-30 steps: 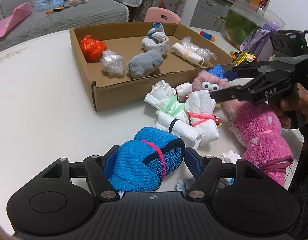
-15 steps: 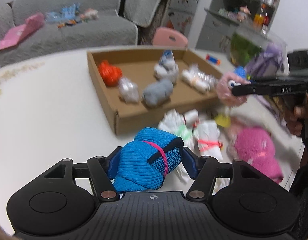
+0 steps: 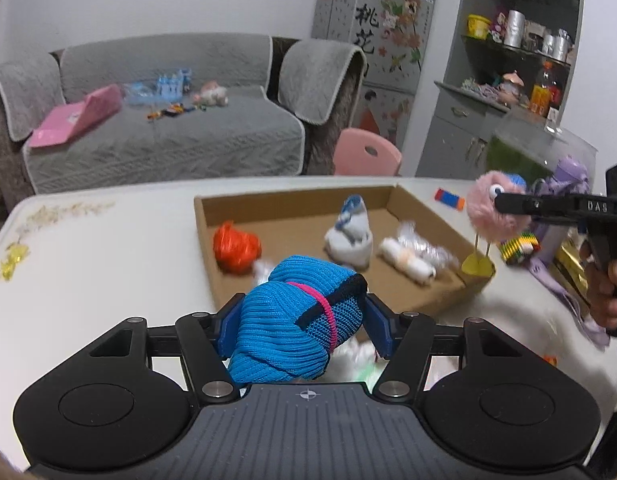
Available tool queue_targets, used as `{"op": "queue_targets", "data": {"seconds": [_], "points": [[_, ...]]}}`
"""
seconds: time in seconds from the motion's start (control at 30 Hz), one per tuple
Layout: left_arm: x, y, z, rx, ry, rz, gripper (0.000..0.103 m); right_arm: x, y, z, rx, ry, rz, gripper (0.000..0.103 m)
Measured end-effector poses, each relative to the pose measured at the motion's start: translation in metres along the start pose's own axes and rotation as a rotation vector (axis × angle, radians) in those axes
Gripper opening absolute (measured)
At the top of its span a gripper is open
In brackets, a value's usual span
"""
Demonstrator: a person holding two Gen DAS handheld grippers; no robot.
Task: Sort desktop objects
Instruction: 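Carry the blue bundle and pink fluffy toy into the box and open both grippers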
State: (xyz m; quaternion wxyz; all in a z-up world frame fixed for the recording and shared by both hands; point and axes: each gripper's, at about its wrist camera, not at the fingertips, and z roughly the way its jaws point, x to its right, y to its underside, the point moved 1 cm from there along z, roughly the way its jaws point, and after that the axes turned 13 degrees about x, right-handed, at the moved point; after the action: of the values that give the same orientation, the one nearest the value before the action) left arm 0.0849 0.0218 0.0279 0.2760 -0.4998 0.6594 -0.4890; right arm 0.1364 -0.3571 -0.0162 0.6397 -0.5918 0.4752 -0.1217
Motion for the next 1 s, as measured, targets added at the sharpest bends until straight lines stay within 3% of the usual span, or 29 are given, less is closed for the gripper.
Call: {"op": "queue_targets", "data": {"seconds": [0.17,0.37,0.73,1.0], "points": [[0.014,-0.015,0.016,0.033,0.0,0.014,0.067,0.001,-0.001,0.004,0.036,0.019,0.001,0.035],[0.02,-0.022,0.037,0.049,-0.06,0.023,0.067,0.0,-0.002,0.009,0.061,0.039,-0.032,0.035],[0.018,-0.028,0.084,0.026,-0.119,-0.022,0.067,-0.006,-0.003,0.023,0.125,0.119,-0.187,0.035],[0.027,-0.024,0.109,-0.011,-0.163,0.047,0.066,0.001,-0.002,0.032,0.123,0.179,-0.238,0.036]]}}
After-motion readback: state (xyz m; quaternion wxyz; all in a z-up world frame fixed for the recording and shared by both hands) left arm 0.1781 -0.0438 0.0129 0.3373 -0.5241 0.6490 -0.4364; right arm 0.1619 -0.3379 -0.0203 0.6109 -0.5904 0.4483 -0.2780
